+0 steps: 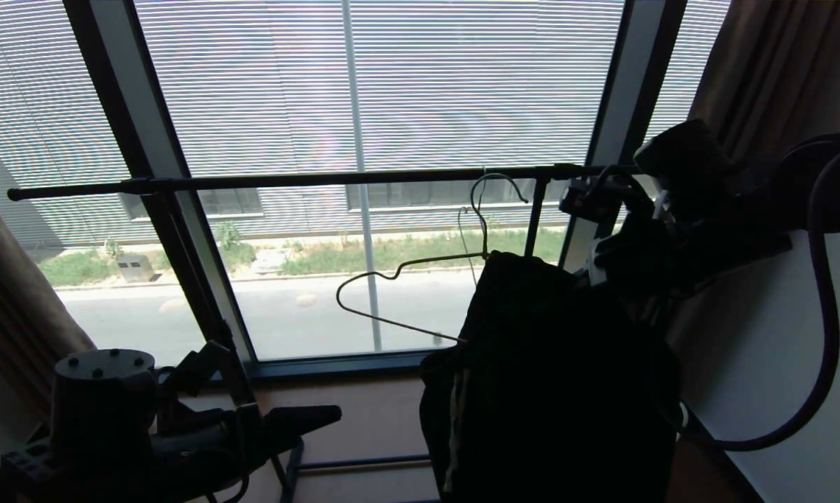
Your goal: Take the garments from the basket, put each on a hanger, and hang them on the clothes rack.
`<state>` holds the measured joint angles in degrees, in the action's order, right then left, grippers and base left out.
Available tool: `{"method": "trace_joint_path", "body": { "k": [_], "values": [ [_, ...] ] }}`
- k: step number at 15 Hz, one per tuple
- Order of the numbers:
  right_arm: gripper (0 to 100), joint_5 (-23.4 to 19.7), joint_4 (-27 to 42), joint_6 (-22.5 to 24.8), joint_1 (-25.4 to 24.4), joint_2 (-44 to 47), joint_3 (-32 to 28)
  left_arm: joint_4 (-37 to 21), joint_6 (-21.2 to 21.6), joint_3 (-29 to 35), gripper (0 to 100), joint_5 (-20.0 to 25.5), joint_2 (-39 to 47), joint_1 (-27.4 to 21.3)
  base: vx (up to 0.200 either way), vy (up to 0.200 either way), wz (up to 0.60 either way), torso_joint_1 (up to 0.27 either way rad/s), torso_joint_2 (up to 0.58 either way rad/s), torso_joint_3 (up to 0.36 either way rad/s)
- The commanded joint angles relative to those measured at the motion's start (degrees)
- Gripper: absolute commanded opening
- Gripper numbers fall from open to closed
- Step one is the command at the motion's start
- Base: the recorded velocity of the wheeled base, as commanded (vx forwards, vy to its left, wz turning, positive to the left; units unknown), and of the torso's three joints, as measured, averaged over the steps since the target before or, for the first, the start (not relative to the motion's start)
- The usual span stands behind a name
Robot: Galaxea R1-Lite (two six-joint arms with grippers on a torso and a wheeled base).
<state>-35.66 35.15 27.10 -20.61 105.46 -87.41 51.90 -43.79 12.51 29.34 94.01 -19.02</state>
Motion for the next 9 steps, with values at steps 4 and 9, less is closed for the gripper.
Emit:
{"method": "trace_joint_path", "body": {
  "k": [4, 9],
  "values": [
    [0, -14.62, -9.04, 0.15, 3.30, -8.08, 10.24, -1.18, -1.56, 2.43, 100, 0.54, -2.70, -0.14, 0.000, 0.000, 0.00, 0.000, 0.00, 0.000],
    [0, -22.53, -10.27, 2.61, 2.60, -10.10, 12.96, -1.18, -1.30, 2.70, 100, 1.16, -2.70, -1.99, 0.000, 0.000, 0.00, 0.000, 0.00, 0.000]
  ]
}}
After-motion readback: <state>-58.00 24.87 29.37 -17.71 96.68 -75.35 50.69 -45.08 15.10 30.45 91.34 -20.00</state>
